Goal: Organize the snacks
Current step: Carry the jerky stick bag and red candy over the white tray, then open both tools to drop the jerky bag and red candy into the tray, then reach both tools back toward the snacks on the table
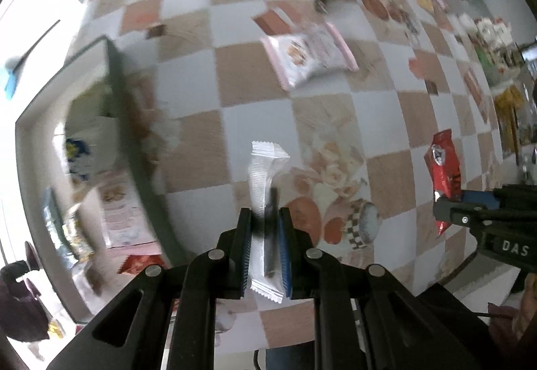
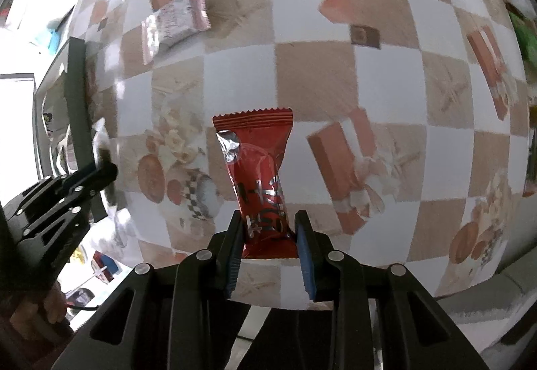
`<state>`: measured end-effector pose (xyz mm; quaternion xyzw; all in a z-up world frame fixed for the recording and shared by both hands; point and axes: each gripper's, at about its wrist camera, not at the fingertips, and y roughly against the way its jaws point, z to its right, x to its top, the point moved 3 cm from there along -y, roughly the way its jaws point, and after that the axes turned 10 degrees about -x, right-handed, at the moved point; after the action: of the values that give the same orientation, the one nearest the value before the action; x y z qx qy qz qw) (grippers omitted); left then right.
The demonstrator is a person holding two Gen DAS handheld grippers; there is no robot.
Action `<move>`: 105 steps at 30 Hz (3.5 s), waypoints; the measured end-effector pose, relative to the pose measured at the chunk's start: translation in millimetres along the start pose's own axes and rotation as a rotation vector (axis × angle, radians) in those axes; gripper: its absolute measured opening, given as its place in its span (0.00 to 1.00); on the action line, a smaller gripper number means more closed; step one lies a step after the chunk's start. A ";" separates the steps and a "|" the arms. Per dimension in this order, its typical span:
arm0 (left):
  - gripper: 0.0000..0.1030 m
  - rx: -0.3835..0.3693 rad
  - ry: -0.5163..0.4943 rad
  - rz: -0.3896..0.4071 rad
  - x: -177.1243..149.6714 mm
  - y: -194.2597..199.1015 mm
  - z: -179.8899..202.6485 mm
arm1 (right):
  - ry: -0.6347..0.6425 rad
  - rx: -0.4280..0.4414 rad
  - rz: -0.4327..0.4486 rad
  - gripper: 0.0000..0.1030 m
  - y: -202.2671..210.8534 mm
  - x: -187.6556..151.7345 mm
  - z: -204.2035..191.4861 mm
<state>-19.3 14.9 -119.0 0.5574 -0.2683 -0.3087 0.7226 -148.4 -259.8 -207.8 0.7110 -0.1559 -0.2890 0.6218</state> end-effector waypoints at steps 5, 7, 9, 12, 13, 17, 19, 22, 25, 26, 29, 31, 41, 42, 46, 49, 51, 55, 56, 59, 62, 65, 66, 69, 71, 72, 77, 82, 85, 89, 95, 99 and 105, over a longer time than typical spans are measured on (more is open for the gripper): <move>0.16 0.009 0.062 0.053 -10.9 27.5 -25.5 | 0.056 -0.002 0.014 0.31 11.7 4.6 -16.0; 0.16 0.016 0.088 0.069 -12.1 40.8 -36.0 | 0.080 -0.004 0.019 0.31 15.0 7.5 -25.4; 0.16 0.022 0.118 0.084 -15.3 45.7 -46.9 | 0.106 -0.007 0.025 0.31 18.4 10.7 -38.5; 0.16 0.032 0.163 0.094 -13.6 41.9 -54.9 | 0.143 -0.010 0.032 0.31 24.0 15.0 -55.4; 0.16 0.033 0.178 0.097 -14.5 41.1 -59.4 | 0.155 -0.010 0.035 0.31 25.9 16.4 -60.1; 0.16 0.040 0.242 0.114 -21.2 42.3 -78.8 | 0.213 -0.017 0.046 0.31 35.3 23.5 -81.0; 0.16 0.044 0.265 0.120 -25.1 44.5 -88.6 | 0.237 -0.018 0.049 0.31 38.0 25.4 -91.4; 0.16 0.051 0.308 0.127 -32.4 47.9 -105.2 | 0.278 -0.020 0.053 0.31 40.6 29.3 -110.7; 0.16 0.056 0.349 0.132 -39.8 51.3 -120.2 | 0.317 -0.022 0.054 0.31 42.4 31.3 -130.4; 0.16 0.058 0.361 0.133 -41.9 52.1 -125.2 | 0.333 -0.022 0.054 0.31 40.3 29.6 -141.2; 0.16 0.061 0.397 0.134 -47.9 53.5 -138.1 | 0.365 -0.020 0.052 0.31 41.0 32.4 -160.2; 0.16 0.063 0.421 0.134 -51.6 53.8 -145.8 | 0.398 -0.019 0.051 0.31 41.2 32.9 -174.7; 0.16 0.076 0.504 0.121 -70.7 51.3 -172.6 | 0.558 -0.012 0.028 0.31 35.8 33.3 -236.1; 0.16 0.078 0.512 0.118 -72.4 50.2 -174.3 | 0.568 -0.012 0.026 0.31 35.1 33.0 -239.7; 0.16 0.082 0.537 0.106 -79.9 47.1 -180.6 | 0.603 -0.013 0.016 0.31 30.4 27.6 -254.5; 0.16 0.084 0.547 0.099 -82.0 44.5 -184.1 | 0.617 -0.011 0.004 0.31 24.7 27.5 -264.3; 0.16 0.084 0.549 0.096 -81.7 43.2 -185.6 | 0.628 -0.011 -0.001 0.31 22.5 24.7 -271.1; 0.16 0.091 0.552 0.086 -78.4 38.4 -186.5 | 0.645 -0.002 -0.015 0.31 19.1 24.6 -277.6; 0.17 0.094 0.553 0.083 -78.6 38.0 -186.5 | 0.646 0.001 -0.020 0.31 17.8 24.4 -279.3; 0.19 0.108 0.561 0.073 -78.0 35.4 -186.6 | 0.648 0.010 -0.035 0.31 11.6 23.8 -283.6; 0.50 0.110 0.573 0.073 -78.9 34.9 -184.3 | 0.641 0.018 -0.055 0.39 6.5 26.7 -285.9; 0.72 0.125 0.592 0.106 -78.8 40.4 -185.0 | 0.614 0.006 -0.047 0.67 4.8 30.7 -276.9; 0.73 0.121 0.593 0.112 -77.8 41.9 -184.4 | 0.596 0.012 -0.057 0.67 4.3 32.2 -272.4; 0.76 0.132 0.586 0.124 -72.4 45.1 -181.4 | 0.552 0.011 -0.056 0.84 4.1 39.5 -259.4; 0.77 0.146 0.580 0.132 -68.2 47.0 -178.2 | 0.512 0.004 -0.040 0.94 4.2 45.4 -244.6; 0.77 0.146 0.576 0.135 -65.2 47.6 -175.9 | 0.493 0.004 -0.040 0.94 4.6 46.8 -239.0; 0.77 0.130 0.537 0.127 -49.0 47.3 -159.0 | 0.354 -0.018 -0.056 0.94 -3.0 56.6 -191.0; 0.77 0.143 0.480 0.116 -35.3 45.9 -139.7 | 0.169 -0.046 -0.112 0.94 -19.5 65.6 -130.5; 0.77 0.142 0.455 0.114 -31.9 44.7 -132.5 | 0.057 -0.053 -0.142 0.94 -30.5 67.4 -95.1; 0.77 0.139 0.410 0.113 -18.9 45.1 -116.0 | -0.055 -0.056 -0.179 0.94 -43.2 60.9 -54.2; 0.77 0.124 0.318 0.098 6.4 39.2 -86.4 | -0.138 -0.037 -0.212 0.94 -56.8 48.4 -20.3; 0.77 0.112 0.237 0.079 22.1 32.5 -54.4 | -0.154 -0.021 -0.216 0.94 -62.6 41.7 -5.6; 0.77 0.103 0.142 0.090 60.2 19.5 -11.7 | -0.188 -0.004 -0.219 0.94 -66.0 33.3 24.7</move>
<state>32.2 -18.8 -100.2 0.6017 -0.2567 -0.2217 0.7231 -146.3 -287.0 -280.8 0.6923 -0.1345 -0.4207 0.5707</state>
